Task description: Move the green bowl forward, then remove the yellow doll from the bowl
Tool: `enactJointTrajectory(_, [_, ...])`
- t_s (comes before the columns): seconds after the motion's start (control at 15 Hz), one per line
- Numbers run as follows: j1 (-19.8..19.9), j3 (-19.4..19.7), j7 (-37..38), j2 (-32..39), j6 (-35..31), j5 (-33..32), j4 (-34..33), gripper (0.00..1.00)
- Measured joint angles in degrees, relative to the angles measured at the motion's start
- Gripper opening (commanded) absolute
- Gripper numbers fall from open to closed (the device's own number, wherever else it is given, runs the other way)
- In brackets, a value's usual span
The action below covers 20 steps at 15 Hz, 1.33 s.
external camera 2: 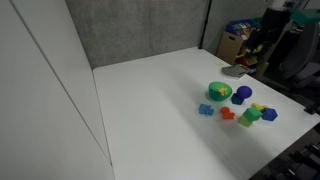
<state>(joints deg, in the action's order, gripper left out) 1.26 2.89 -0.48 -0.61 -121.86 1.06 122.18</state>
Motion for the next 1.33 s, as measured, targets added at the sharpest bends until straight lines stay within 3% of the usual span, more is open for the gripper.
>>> enactJointTrajectory(0.33, [0.37,0.38,3.09,7.44,-7.02,0.0,-1.54,1.0])
enactJointTrajectory(0.87, [1.04,2.15,7.78,19.54,-8.65,0.0,-8.86,1.0])
enactJointTrajectory(1.33, [1.14,2.2,8.12,21.13,-8.63,0.0,-9.73,1.0])
